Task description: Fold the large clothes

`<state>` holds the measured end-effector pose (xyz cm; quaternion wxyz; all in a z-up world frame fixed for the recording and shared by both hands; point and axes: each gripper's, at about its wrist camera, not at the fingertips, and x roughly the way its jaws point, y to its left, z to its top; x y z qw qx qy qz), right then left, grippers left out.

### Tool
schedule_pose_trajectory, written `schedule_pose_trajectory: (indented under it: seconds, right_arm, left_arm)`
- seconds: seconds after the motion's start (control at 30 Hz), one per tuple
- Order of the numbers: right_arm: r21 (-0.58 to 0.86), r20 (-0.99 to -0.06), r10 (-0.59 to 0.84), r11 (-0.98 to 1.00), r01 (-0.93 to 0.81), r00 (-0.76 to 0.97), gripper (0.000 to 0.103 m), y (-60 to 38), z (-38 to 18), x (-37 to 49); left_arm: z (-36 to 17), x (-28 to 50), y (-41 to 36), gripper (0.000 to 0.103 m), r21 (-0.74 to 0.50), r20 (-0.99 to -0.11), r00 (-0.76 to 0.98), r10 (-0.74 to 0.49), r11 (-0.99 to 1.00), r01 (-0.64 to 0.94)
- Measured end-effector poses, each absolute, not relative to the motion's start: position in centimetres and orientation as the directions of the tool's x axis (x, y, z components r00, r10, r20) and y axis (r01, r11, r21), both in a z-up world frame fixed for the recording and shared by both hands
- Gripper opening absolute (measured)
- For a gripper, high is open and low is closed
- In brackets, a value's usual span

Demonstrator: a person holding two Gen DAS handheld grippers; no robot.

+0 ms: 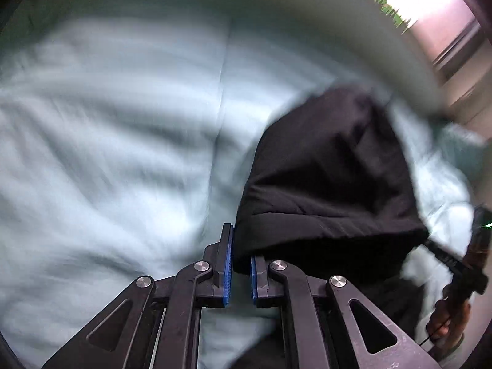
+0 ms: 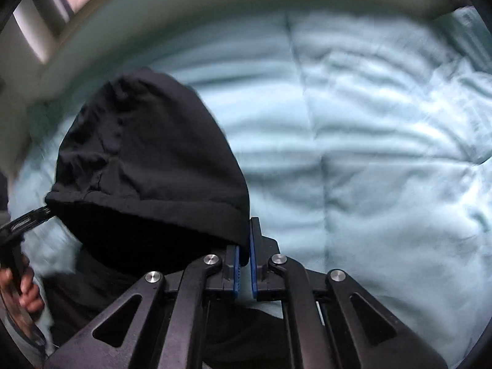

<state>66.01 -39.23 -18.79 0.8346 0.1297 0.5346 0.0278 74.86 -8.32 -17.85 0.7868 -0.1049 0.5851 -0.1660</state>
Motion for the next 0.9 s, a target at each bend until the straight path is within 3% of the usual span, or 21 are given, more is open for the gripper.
schedule_pose_trajectory:
  seconds: [0.1,0.23,0.37,0.43,0.5,0.57,0.63,0.73,0.83,0.9]
  right_arm:
    - [0.214,-0.912,0.174,0.974,0.069,0.371,0.006,-38.3,-22.3,66.6]
    - [0.204,-0.902,0.167,0.978,0.052,0.398,0.010,-38.7,-20.2,65.5]
    - [0.204,-0.879,0.175,0.979,0.018,0.443,0.043,-39.4,-17.1,63.4]
    - [0.208,-0.858,0.179,0.978,0.008,0.481,0.045,-39.5,-15.1,62.7]
    - [0.214,-0.832,0.187,0.977,-0.009,0.523,0.045,-38.9,-12.6,62.6]
    - [0.240,-0.805,0.210,0.971,-0.019,0.555,0.045,-37.5,-10.1,63.6]
    - [0.272,-0.793,0.247,0.962,-0.039,0.556,0.045,-36.5,-9.9,65.8]
    - [0.266,-0.825,0.257,0.962,-0.055,0.504,0.045,-34.7,-11.9,69.1]
    - [0.221,-0.897,0.236,0.972,-0.082,0.374,0.045,-33.6,-17.6,70.1]
    - [0.198,-0.919,0.223,0.974,-0.108,0.324,0.045,-33.3,-21.0,69.2]
  left_arm:
    - [-18.5,74.9,-8.2,0.013,-0.380,-0.874,0.270,-0.405,0.914,0.141]
    - [-14.8,71.9,-6.8,0.019,-0.349,-0.841,0.356,-0.408,0.911,0.220]
    - [-11.7,69.3,-5.7,0.021,-0.323,-0.813,0.406,-0.418,0.903,0.281]
    - [-9.3,68.9,-6.2,0.021,-0.327,-0.784,0.433,-0.444,0.889,0.321]
    - [-6.9,69.0,-7.2,0.030,-0.337,-0.744,0.467,-0.477,0.872,0.355]
    - [-6.1,70.4,-9.8,0.064,-0.356,-0.718,0.478,-0.505,0.857,0.372]
    - [-6.6,72.3,-12.4,0.066,-0.376,-0.712,0.463,-0.528,0.843,0.384]
    - [-10.6,73.8,-15.2,0.065,-0.400,-0.786,0.334,-0.520,0.840,0.367]
    - [-16.2,73.4,-16.5,0.065,-0.326,-0.872,0.240,-0.426,0.873,0.364]
    - [-17.5,72.2,-16.5,0.065,-0.286,-0.878,0.263,-0.400,0.879,0.380]
